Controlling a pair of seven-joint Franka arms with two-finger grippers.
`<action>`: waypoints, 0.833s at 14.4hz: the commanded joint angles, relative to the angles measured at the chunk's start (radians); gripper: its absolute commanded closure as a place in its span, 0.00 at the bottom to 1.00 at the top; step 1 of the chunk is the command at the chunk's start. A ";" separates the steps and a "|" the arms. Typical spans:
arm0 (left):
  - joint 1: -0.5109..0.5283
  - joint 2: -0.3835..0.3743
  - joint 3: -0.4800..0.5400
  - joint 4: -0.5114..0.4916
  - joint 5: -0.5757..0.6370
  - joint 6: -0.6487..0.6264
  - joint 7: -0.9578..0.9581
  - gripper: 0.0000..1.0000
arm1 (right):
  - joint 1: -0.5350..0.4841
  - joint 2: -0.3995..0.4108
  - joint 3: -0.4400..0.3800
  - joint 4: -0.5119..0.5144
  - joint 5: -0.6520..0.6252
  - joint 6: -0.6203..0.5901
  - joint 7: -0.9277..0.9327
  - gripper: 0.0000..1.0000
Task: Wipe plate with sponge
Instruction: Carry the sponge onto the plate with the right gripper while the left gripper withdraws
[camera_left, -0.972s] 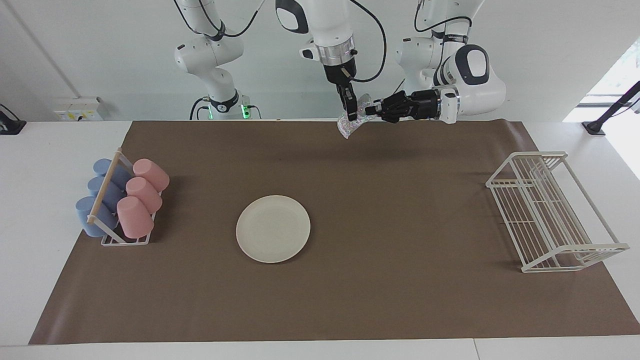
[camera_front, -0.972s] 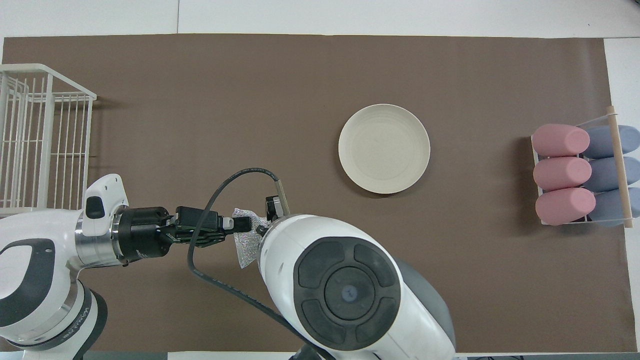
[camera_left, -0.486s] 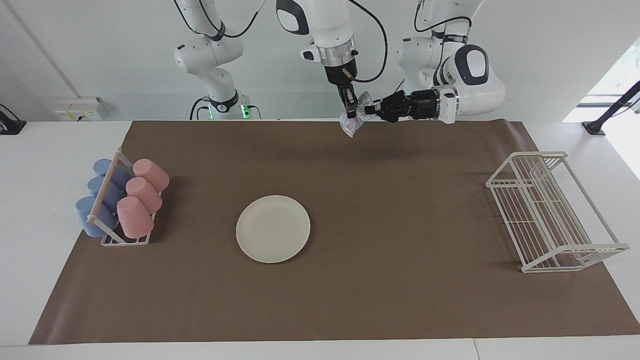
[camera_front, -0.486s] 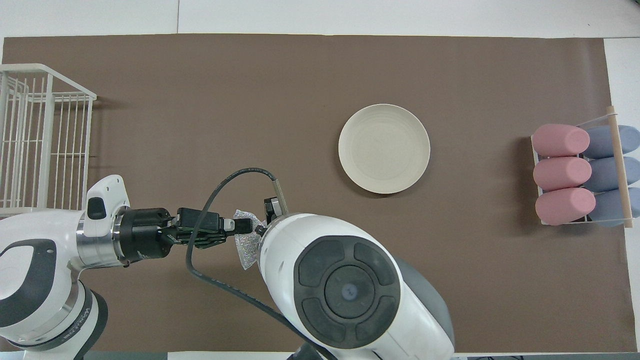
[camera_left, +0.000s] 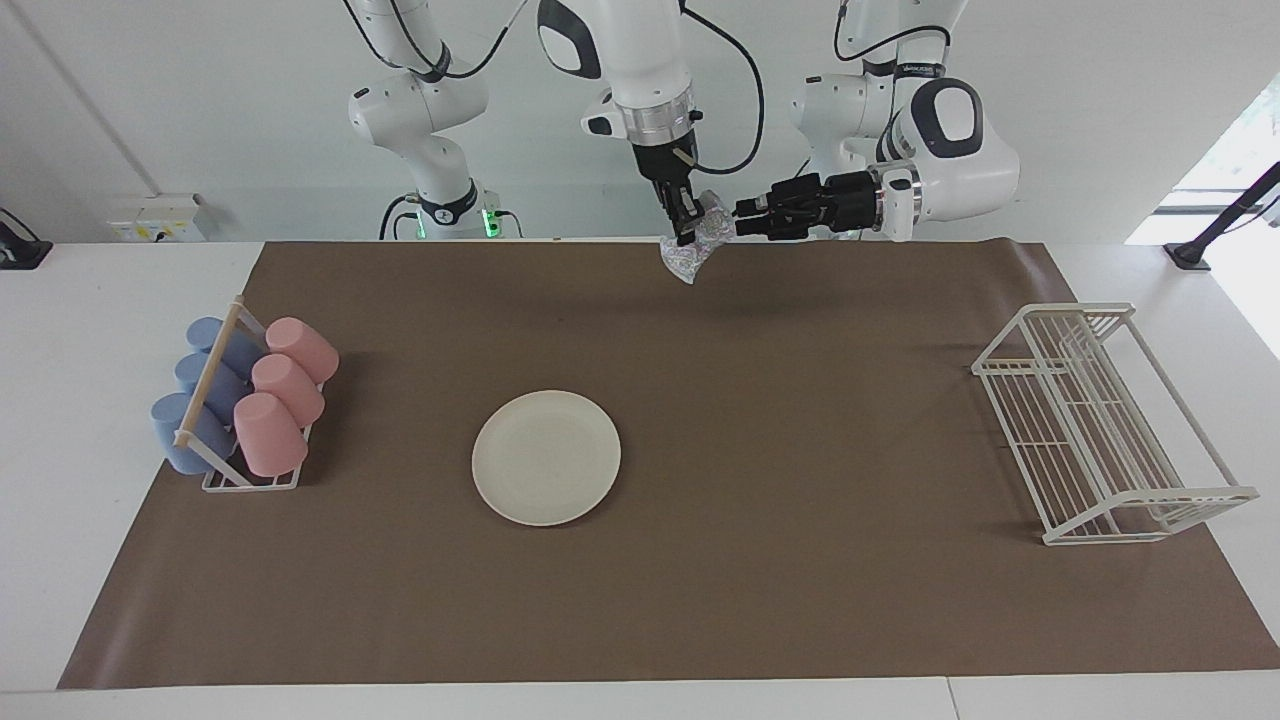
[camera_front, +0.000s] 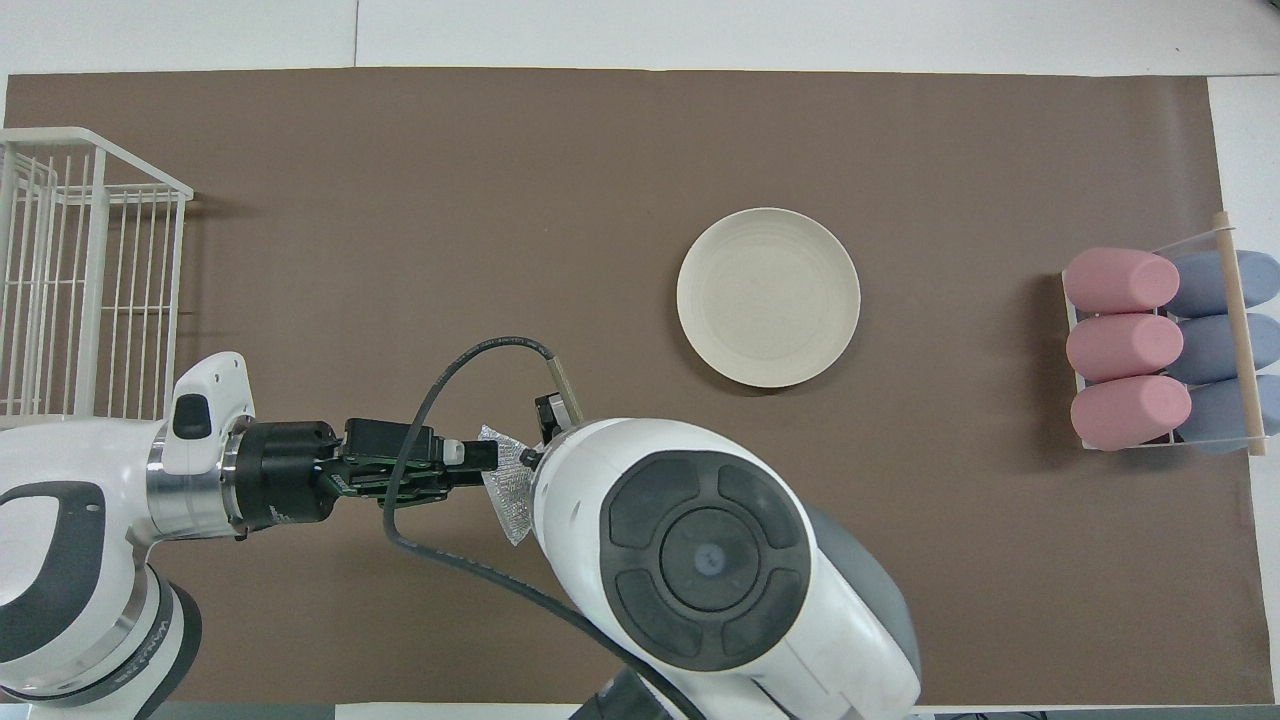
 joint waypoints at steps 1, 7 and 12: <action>0.028 -0.015 0.001 0.005 0.078 0.014 -0.027 0.00 | -0.075 -0.044 0.004 -0.114 -0.001 0.029 -0.195 1.00; 0.085 -0.005 0.001 0.032 0.213 0.054 -0.031 0.00 | -0.205 0.043 0.006 -0.332 -0.001 0.436 -0.384 1.00; 0.154 0.006 0.000 0.044 0.400 0.097 -0.017 0.00 | -0.305 0.139 0.006 -0.375 -0.001 0.563 -0.557 1.00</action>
